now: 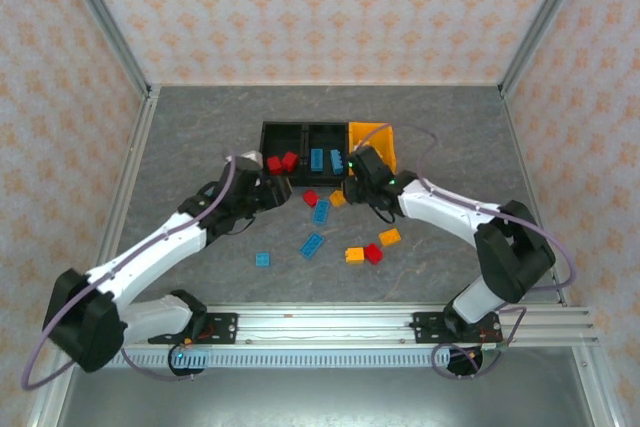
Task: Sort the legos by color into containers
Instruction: Place the lego in the container.
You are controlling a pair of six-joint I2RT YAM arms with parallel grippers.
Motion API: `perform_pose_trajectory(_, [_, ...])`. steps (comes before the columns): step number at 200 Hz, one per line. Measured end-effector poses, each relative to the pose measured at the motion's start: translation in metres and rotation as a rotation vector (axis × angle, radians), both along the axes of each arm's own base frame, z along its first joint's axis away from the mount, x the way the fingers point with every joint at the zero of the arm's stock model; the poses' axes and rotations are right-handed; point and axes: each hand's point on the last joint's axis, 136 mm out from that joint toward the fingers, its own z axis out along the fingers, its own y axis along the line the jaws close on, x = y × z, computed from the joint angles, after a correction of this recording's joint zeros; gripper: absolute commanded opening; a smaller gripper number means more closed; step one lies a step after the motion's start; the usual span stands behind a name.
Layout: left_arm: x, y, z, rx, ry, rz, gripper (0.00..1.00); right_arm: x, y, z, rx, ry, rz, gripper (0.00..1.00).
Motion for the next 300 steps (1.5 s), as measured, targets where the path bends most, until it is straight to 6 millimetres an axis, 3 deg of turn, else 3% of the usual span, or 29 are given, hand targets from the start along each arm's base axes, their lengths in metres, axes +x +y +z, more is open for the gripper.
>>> perform_pose_trajectory(30, [-0.009,0.037,0.000,-0.036,-0.002,0.120,0.60,0.026,0.035,0.048,0.084,-0.063,0.031,0.26])
perform_pose_trajectory(57, [-0.016,0.060,-0.004,-0.057,0.005,0.202,0.60,0.048,0.081,0.059,0.113,-0.064,0.083,0.26])
perform_pose_trajectory(94, [-0.020,0.073,-0.007,-0.076,0.016,0.252,0.60,0.069,0.132,0.047,0.125,-0.021,0.135,0.26])
perform_pose_trajectory(143, [-0.022,0.076,-0.007,-0.087,0.012,0.266,0.60,0.097,0.163,0.026,0.133,0.013,0.130,0.27])
perform_pose_trajectory(183, [-0.025,0.077,-0.014,-0.086,0.030,0.273,0.60,0.133,0.194,0.008,0.153,0.000,0.114,0.28])
perform_pose_trajectory(232, [-0.029,0.079,-0.014,-0.085,0.039,0.282,0.60,0.143,0.205,-0.023,0.149,0.030,0.099,0.33])
perform_pose_trajectory(249, [-0.030,0.080,-0.014,-0.086,0.041,0.285,0.60,0.143,0.205,-0.025,0.147,0.036,0.096,0.34])
perform_pose_trajectory(300, [-0.032,0.080,-0.016,-0.084,0.054,0.288,0.60,0.142,0.205,-0.023,0.149,0.040,0.093,0.51])
